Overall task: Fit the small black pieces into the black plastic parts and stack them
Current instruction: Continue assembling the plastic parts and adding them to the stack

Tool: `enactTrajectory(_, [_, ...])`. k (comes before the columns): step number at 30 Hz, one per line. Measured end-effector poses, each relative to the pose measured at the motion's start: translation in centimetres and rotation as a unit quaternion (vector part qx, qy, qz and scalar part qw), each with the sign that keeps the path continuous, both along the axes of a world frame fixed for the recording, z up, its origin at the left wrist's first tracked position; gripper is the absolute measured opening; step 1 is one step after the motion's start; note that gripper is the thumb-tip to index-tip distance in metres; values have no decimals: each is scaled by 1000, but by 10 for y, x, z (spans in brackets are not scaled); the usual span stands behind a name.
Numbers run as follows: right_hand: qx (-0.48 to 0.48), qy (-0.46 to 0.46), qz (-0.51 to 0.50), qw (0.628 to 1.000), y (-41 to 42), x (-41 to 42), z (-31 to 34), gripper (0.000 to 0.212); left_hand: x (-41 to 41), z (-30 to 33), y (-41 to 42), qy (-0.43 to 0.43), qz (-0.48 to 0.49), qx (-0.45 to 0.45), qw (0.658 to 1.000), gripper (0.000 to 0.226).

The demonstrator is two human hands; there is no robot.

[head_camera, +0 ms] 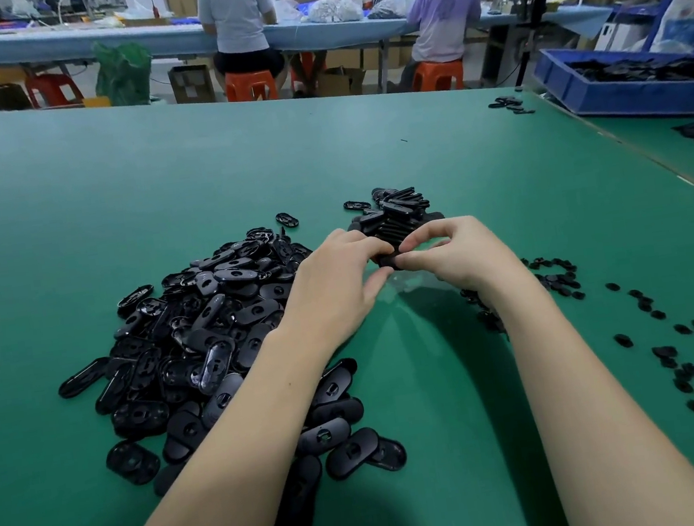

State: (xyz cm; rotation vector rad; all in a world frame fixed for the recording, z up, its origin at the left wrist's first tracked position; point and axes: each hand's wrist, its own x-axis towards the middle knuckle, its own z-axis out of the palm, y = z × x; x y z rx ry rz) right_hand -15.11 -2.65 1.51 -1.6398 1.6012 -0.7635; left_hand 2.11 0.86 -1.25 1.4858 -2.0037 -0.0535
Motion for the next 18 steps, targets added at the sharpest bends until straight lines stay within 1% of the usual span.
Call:
enactTrajectory(2, [14, -34, -3, 999, 0, -3, -2, 22, 1, 0, -1, 20, -5, 3, 1000, 22])
enactTrajectory(6, [30, -64, 7, 997, 1, -7, -4, 21, 4, 0, -1, 57, -7, 17, 998, 18])
enactTrajectory(9, [16, -70, 26, 997, 0, -7, -3, 20, 4, 2, 0, 113, 3, 26, 993, 15])
enactTrajectory(12, [-14, -84, 46, 995, 0, -4, -5, 21, 4, 3, -1, 149, 16, 33, 988, 15])
enactTrajectory(15, [-46, -74, 49, 995, 0, -3, -3, 17, 5, 4, -1, 163, 28, 33, 986, 13])
enactTrajectory(18, [-53, -56, 52, 996, 0, -2, -3, 12, 5, 4, 0, 166, 33, 36, 985, 12])
